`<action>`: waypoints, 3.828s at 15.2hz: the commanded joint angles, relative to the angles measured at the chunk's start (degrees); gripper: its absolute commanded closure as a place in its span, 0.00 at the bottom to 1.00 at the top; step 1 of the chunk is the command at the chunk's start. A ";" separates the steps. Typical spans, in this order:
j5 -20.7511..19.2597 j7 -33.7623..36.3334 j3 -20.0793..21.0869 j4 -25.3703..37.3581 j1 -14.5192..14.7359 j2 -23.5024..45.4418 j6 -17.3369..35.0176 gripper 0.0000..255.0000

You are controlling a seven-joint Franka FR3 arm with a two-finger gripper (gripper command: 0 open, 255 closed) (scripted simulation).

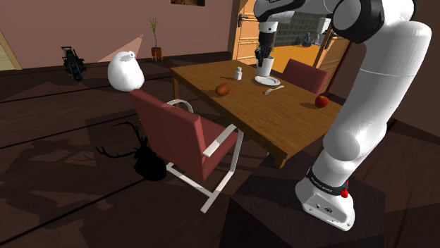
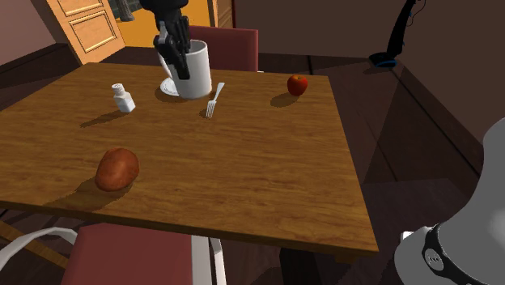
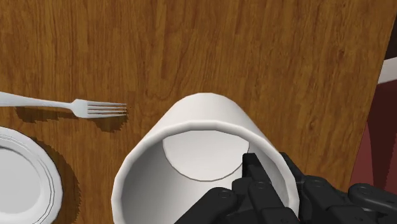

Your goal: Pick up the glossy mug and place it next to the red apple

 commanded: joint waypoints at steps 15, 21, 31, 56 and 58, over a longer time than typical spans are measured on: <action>2.93 -21.60 -8.64 3.56 -12.51 3.33 0.40 1.00; 6.09 -30.15 -11.12 10.15 -18.60 8.73 -1.09 1.00; 12.34 -41.46 -12.63 26.03 -30.25 20.82 -5.67 1.00; 13.72 -42.37 -11.57 9.40 -28.67 22.81 12.53 1.00; 14.00 -42.51 -11.40 8.60 -28.70 23.32 13.80 1.00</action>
